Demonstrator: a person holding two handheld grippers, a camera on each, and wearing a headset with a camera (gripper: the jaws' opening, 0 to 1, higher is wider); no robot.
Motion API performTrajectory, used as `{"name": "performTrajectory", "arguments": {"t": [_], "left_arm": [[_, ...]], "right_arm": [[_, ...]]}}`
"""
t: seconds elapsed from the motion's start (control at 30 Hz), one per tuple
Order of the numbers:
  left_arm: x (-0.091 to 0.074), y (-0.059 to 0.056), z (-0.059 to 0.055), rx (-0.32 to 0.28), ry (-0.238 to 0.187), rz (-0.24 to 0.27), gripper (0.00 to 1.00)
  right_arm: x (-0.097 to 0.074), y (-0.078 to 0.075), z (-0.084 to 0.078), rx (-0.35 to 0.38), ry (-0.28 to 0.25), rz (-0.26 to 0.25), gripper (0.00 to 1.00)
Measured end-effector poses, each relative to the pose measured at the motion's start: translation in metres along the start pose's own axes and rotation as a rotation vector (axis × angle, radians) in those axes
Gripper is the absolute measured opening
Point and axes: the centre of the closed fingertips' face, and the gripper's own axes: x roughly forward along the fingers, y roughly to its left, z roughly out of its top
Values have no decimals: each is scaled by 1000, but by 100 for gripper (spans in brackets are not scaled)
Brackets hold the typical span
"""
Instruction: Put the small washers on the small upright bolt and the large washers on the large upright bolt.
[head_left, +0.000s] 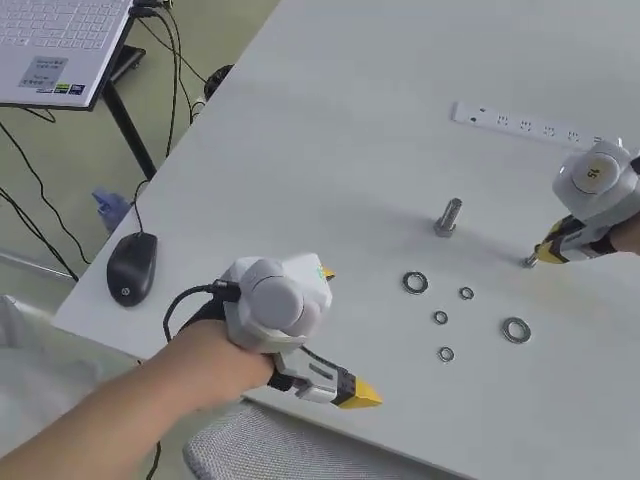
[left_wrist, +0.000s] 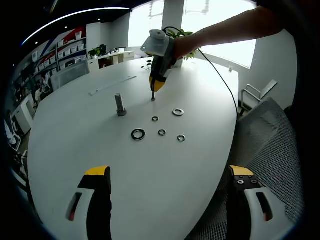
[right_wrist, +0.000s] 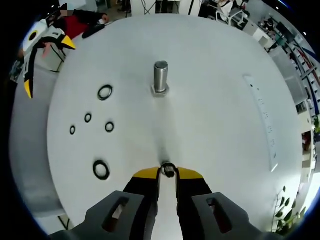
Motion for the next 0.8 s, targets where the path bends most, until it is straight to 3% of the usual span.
{"name": "performTrajectory", "arguments": {"t": [0.53,0.8], "left_arm": [[-3,0,-7,-2,24,1,94],[-3,-2,-9,-8,33,-3,92]], "right_arm": [[25,2,-9,-20,38,4,13],[26,-1,-11,-17,38,3,13]]}}
